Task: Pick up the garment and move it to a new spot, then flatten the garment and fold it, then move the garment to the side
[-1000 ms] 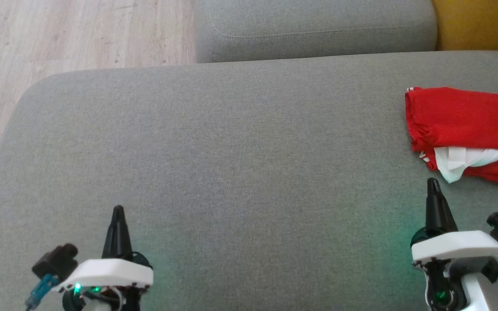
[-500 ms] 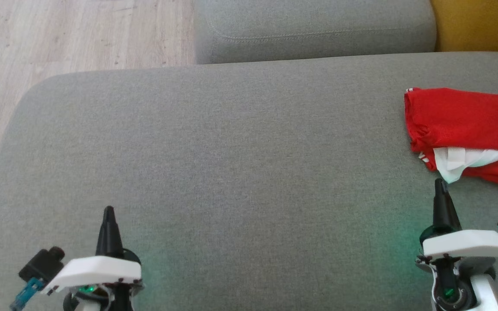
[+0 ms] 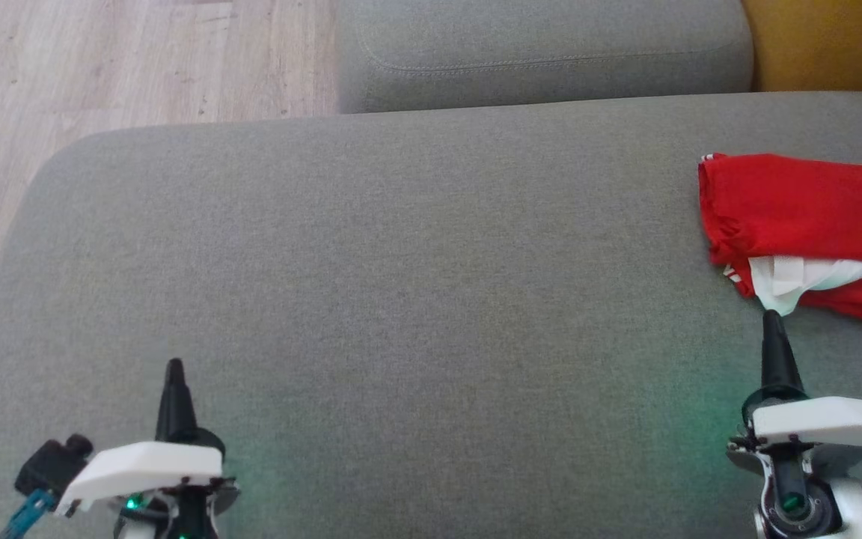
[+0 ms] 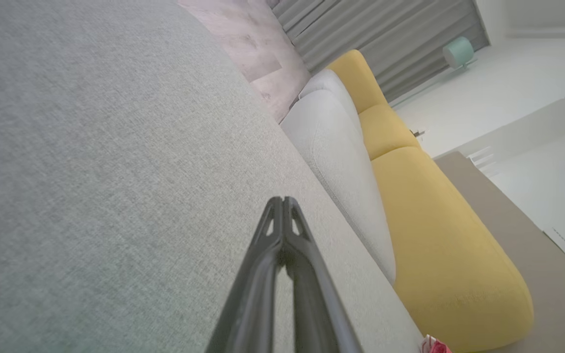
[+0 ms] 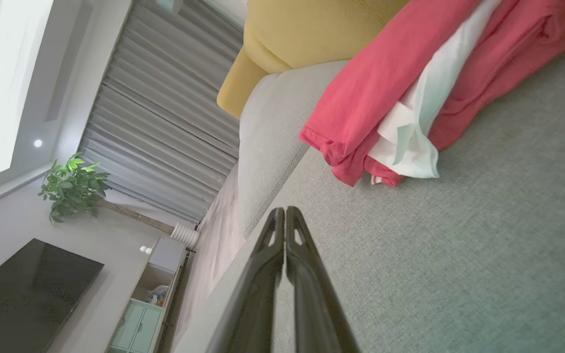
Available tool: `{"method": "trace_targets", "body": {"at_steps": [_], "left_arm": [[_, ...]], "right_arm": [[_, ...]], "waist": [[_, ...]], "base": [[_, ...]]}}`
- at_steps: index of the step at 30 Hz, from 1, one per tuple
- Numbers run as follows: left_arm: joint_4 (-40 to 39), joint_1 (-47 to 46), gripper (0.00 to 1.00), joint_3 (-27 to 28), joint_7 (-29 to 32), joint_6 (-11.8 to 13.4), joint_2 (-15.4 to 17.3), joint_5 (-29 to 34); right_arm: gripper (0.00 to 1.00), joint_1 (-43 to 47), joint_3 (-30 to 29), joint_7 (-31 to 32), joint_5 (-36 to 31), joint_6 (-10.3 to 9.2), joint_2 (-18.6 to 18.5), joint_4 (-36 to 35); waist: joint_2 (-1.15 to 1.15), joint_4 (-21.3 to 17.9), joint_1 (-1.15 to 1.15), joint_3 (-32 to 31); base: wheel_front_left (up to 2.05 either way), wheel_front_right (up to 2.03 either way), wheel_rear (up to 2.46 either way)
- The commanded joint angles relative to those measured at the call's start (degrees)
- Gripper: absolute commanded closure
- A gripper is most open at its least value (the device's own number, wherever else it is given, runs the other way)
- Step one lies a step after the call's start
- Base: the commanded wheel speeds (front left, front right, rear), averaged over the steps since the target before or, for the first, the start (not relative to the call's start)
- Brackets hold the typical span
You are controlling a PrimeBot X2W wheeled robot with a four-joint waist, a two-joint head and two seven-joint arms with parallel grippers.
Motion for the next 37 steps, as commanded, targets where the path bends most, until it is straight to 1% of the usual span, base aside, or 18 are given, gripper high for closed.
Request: {"method": "trace_targets", "body": {"at_steps": [1,37], "left_arm": [[-2.34,-2.11,1.00,2.13,0.45,-0.50,0.17,-1.93],[-4.73,-1.87,1.00,7.05,6.37,-1.61,0.24,-22.85]], "right_arm": [[1.00,-2.29,0.40,0.59,2.28,-0.02,-0.22,-2.31],[1.00,-2.11,-1.86,6.35,25.27,-0.04,-0.30,-3.84]], "waist": [[0.00,0.00,0.00,-0.04],[0.00,-0.13,0.00,-0.63]], "base": [[0.00,0.00,0.00],[0.00,0.00,0.00]]}}
